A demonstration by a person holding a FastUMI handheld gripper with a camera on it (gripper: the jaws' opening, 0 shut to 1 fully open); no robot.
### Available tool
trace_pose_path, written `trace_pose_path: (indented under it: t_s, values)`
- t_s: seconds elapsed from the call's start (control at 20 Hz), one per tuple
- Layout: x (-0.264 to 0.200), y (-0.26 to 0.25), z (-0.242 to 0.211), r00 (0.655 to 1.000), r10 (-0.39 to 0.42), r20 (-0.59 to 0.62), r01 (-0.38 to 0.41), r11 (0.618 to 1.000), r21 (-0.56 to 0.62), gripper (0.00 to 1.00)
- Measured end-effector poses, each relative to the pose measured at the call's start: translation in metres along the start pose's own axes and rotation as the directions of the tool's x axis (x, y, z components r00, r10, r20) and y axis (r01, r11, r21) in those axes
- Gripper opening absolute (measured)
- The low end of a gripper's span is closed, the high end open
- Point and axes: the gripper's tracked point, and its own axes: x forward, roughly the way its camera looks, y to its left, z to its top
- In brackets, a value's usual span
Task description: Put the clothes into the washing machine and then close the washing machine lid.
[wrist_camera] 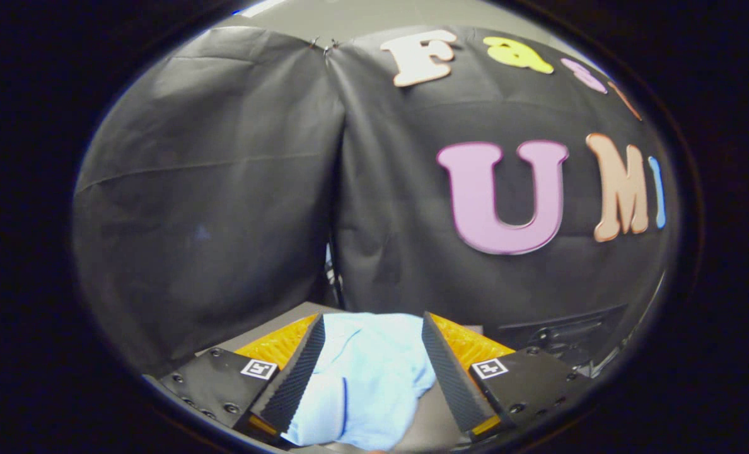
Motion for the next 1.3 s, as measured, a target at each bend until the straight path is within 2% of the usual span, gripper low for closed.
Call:
trace_pose_path:
  t_s: [0.1, 0.35, 0.5, 0.6, 0.7, 0.95, 1.05, 1.15, 1.3]
  values:
    - [0.017, 0.013, -0.018, 0.996, 0.016, -0.086, -0.016, 1.000, 0.006, 0.96]
    - [0.046, 0.015, -0.065, 0.965, -0.015, -0.261, 0.009, 1.000, -0.027, 0.96]
    - [0.051, 0.021, -0.089, 0.939, 0.005, -0.345, -0.017, 0.999, -0.034, 0.96]
    - [0.054, 0.024, -0.092, 0.933, 0.039, -0.357, -0.046, 0.999, -0.009, 0.97]
    - [0.054, 0.031, -0.096, 0.921, 0.086, -0.380, -0.077, 0.996, 0.039, 0.80]
    - [0.053, 0.036, -0.094, 0.923, 0.124, -0.364, -0.114, 0.992, 0.050, 0.39]
    - [0.055, 0.035, -0.092, 0.928, 0.135, -0.348, -0.112, 0.990, 0.085, 0.19]
    - [0.048, 0.031, -0.090, 0.926, 0.144, -0.349, -0.129, 0.989, 0.065, 0.17]
    - [0.031, 0.009, -0.082, 0.940, 0.096, -0.326, -0.092, 0.995, 0.028, 0.17]
